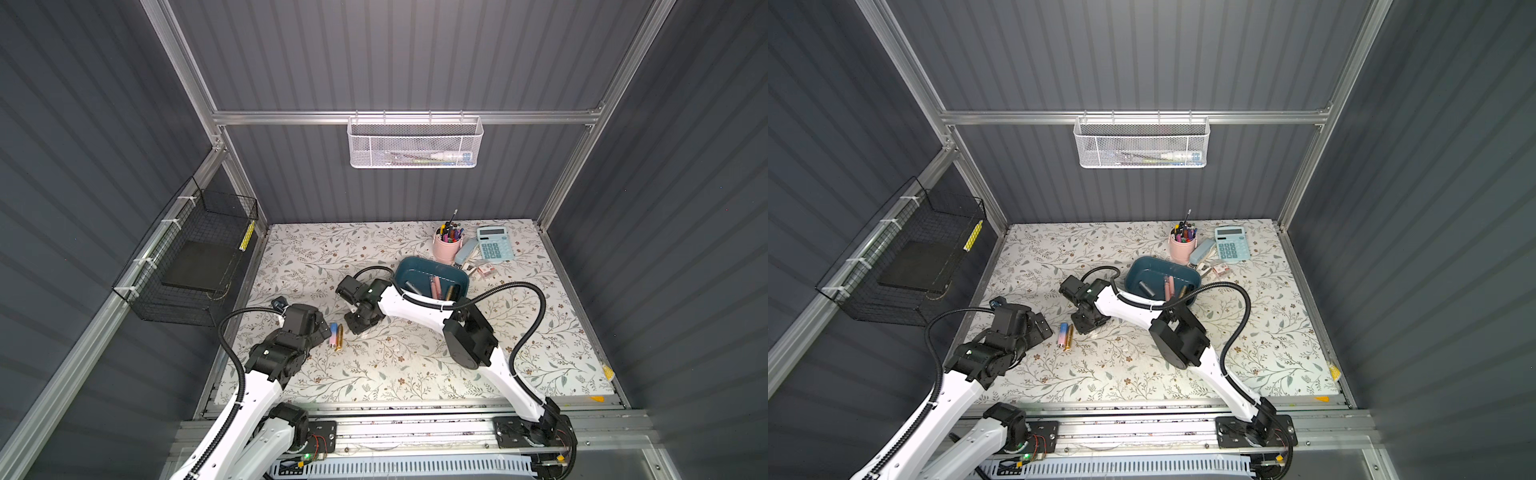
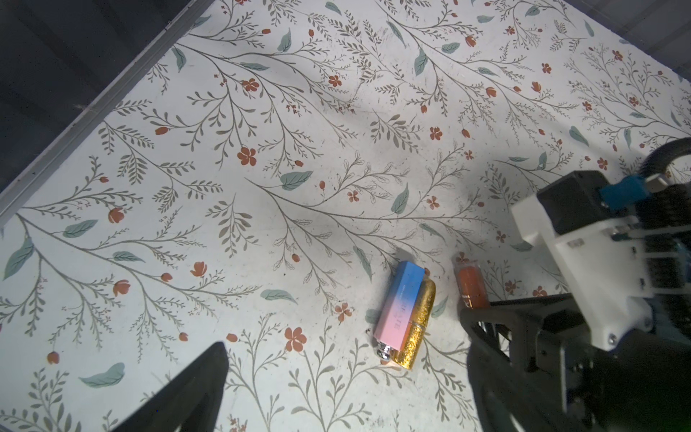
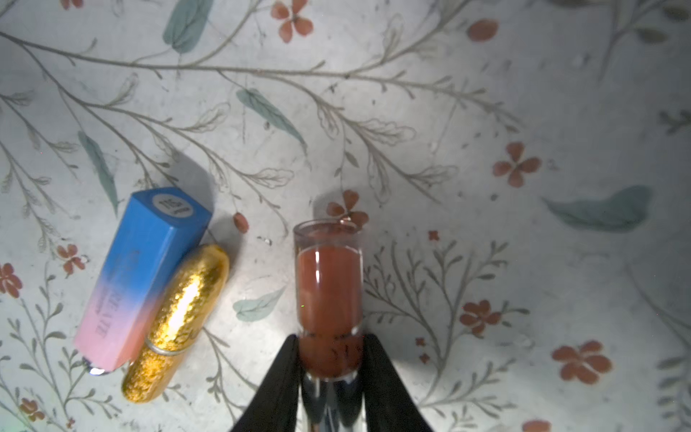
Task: Put the lipstick into the storage box
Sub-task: Pick up the lipstick at the center of the board.
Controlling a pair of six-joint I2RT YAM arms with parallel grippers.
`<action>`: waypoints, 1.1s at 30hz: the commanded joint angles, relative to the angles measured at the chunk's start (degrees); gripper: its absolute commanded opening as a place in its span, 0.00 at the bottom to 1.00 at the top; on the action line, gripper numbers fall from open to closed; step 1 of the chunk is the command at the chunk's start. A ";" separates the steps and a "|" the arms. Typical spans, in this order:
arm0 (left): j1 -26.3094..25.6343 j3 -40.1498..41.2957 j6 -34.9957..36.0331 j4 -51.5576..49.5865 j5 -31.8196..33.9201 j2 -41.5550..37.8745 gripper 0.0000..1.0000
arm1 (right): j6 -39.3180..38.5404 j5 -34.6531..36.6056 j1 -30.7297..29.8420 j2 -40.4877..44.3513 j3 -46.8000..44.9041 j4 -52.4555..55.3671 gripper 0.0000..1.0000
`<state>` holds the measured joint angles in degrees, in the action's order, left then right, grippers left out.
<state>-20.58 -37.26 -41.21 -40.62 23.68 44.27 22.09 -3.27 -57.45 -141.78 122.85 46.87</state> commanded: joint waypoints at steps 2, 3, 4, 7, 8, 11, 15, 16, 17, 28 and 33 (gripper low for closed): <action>-0.16 0.86 -0.20 1.10 0.90 0.31 1.00 | 0.31 1.11 0.36 -1.40 1.32 3.17 0.25; -0.16 0.91 -0.12 1.18 0.82 0.33 1.00 | 0.29 1.52 0.32 -1.23 1.19 3.39 0.24; -0.16 0.96 -0.19 1.40 0.69 0.50 1.00 | 0.17 1.92 0.39 -0.91 0.97 3.52 0.23; -0.16 0.87 0.01 1.77 0.44 0.85 1.00 | -0.16 2.97 0.36 0.69 -0.12 3.51 0.22; -0.16 0.74 -0.06 1.86 0.44 1.05 1.00 | -0.29 3.31 0.34 1.45 -0.57 3.48 0.21; -0.16 0.78 -0.01 1.96 0.33 1.09 1.00 | -0.59 4.41 0.52 3.90 -1.54 3.28 0.21; -0.16 0.70 -0.09 1.80 0.32 0.57 1.00 | -1.29 5.98 1.06 6.86 -2.01 3.72 0.21; -0.16 0.69 0.00 1.77 0.33 0.47 1.00 | -1.47 6.53 1.35 7.59 -2.09 4.00 0.21; -0.16 0.61 0.04 1.69 0.36 0.33 1.00 | -1.81 7.25 1.71 8.40 -2.13 4.34 0.21; -0.16 -0.71 0.93 3.25 -0.85 2.73 1.00 | -3.98 13.37 13.08 20.61 -11.39 2.98 0.21; -0.16 -1.37 1.54 4.13 -2.13 5.07 1.00 | -3.63 13.11 20.33 23.66 -18.10 0.35 0.21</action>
<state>-20.58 -36.97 -40.93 -37.12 22.65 48.56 18.87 8.51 -39.29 -118.74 107.57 47.77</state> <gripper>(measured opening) 0.997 0.258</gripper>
